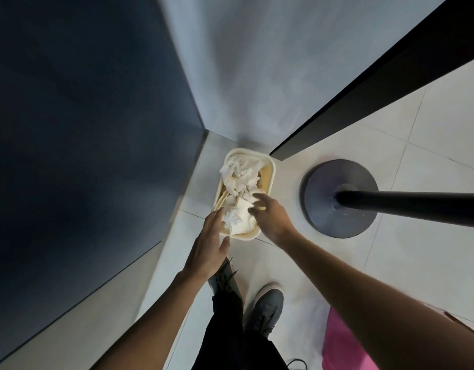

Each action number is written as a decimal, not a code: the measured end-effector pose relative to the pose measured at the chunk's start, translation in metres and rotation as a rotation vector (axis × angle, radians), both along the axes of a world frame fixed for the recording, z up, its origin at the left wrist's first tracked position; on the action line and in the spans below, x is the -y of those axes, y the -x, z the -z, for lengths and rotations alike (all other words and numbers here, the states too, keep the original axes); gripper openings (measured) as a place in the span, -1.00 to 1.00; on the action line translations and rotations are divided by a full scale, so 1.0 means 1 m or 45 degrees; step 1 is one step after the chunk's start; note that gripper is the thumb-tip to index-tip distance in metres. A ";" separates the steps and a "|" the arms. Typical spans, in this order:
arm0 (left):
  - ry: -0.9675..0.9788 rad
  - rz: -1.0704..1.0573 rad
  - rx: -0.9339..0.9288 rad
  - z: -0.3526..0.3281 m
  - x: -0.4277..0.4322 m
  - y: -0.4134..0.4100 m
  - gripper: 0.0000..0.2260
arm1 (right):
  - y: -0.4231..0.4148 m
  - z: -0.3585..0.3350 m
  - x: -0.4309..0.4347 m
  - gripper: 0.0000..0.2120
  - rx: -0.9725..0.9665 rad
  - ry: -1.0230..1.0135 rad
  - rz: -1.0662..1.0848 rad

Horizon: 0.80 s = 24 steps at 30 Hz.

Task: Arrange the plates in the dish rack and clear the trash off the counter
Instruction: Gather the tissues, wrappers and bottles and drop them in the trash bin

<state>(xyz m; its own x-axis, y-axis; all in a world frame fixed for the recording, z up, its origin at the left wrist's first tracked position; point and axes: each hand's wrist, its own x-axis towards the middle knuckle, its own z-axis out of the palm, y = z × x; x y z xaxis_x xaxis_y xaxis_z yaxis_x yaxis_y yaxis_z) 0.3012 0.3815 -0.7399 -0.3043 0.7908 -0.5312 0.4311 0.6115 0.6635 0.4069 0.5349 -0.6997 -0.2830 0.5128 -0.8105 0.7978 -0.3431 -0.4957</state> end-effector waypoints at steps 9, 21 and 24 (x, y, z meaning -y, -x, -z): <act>0.185 -0.083 -0.004 -0.131 0.036 -0.022 -0.53 | -0.034 -0.133 0.066 -0.45 -0.097 -0.275 -0.625; 0.039 -0.365 -0.072 -0.355 0.097 -0.082 -0.72 | -0.112 -0.332 0.120 -0.48 -0.245 -0.387 -0.763; -0.028 -0.379 -0.100 -0.387 0.104 -0.094 -0.74 | -0.121 -0.359 0.126 -0.53 -0.293 -0.467 -0.792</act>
<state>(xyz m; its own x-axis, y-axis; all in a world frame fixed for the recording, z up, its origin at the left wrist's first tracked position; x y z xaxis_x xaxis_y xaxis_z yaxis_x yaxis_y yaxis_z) 0.3948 0.2772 -0.3527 -0.5637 0.6720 -0.4803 0.2860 0.7043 0.6497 0.5275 0.4088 -0.3408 -0.7498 0.4286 -0.5041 0.6529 0.3556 -0.6687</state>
